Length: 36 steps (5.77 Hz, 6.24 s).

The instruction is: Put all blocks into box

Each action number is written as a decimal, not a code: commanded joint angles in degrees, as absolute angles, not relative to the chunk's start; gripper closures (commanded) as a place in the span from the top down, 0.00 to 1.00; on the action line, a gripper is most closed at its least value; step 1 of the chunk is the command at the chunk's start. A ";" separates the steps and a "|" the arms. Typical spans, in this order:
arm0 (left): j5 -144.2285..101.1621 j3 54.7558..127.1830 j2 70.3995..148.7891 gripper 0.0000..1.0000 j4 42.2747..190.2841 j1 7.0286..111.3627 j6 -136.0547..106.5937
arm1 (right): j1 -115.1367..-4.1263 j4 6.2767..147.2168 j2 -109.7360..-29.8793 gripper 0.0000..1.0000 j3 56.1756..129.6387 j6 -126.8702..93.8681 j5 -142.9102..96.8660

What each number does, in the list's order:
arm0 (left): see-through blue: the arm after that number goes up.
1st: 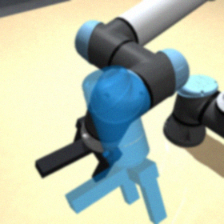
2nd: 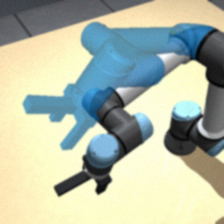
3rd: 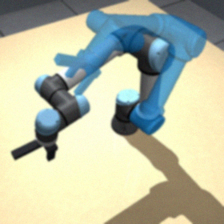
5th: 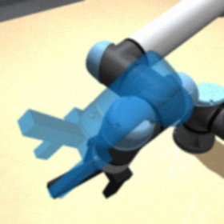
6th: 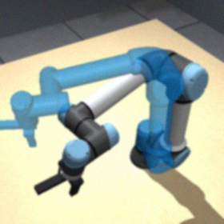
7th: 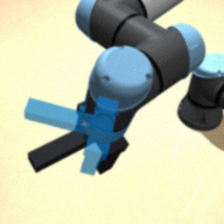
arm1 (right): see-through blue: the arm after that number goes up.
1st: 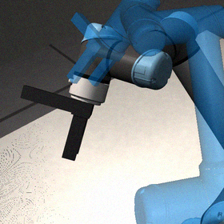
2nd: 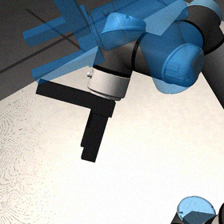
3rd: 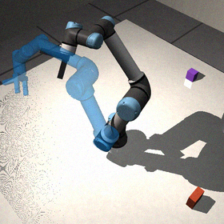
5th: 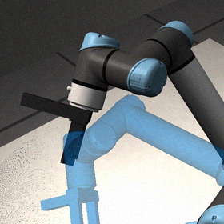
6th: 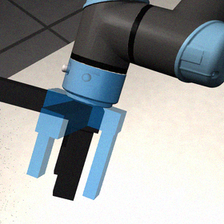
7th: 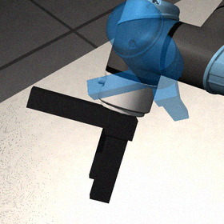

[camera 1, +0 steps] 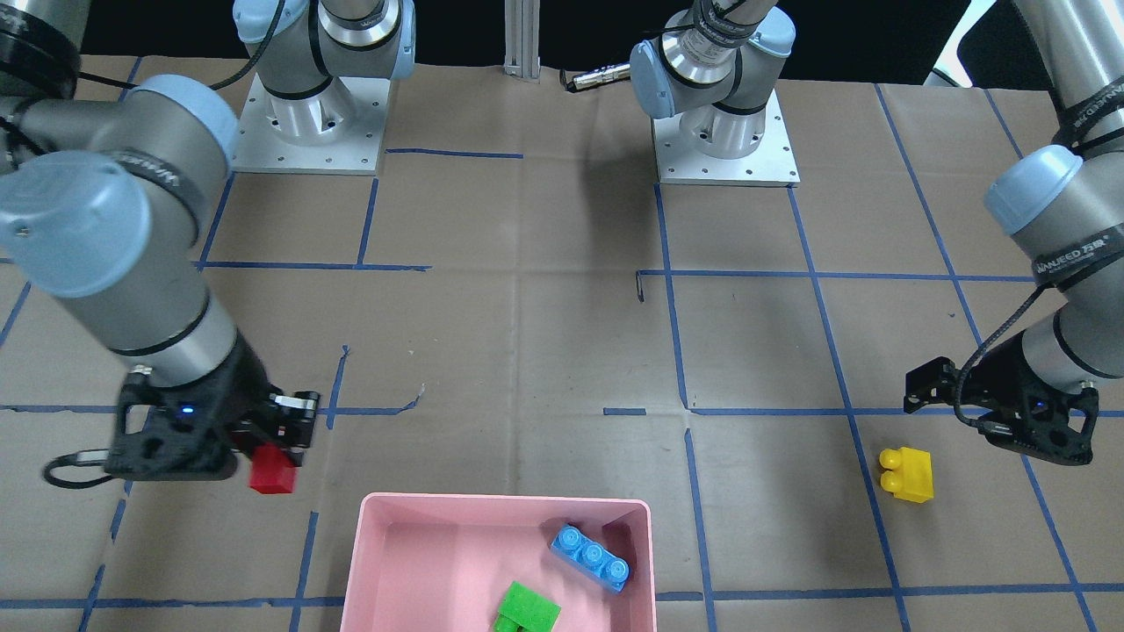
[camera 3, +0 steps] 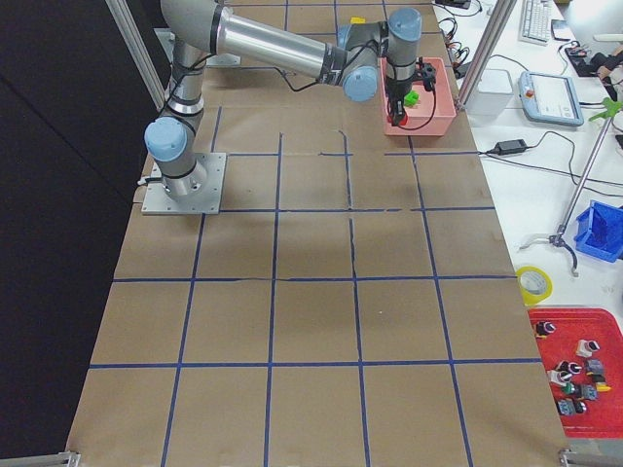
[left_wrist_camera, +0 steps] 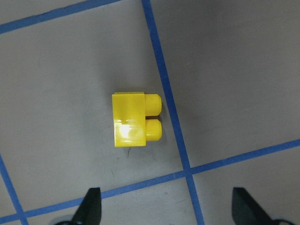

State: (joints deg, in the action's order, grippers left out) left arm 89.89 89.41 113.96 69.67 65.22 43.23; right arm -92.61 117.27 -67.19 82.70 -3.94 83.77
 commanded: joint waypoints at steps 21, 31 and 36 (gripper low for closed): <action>85.87 42.05 135.99 0.11 89.17 99.90 -22.45 | -95.63 85.96 -94.57 1.00 94.31 4.39 90.35; 86.75 64.86 112.24 0.99 94.03 89.94 0.49 | -95.63 85.78 -94.57 1.00 94.83 4.48 90.44; 87.27 89.47 90.88 0.99 88.16 88.60 6.50 | -95.71 85.96 -94.48 1.00 94.83 4.75 90.53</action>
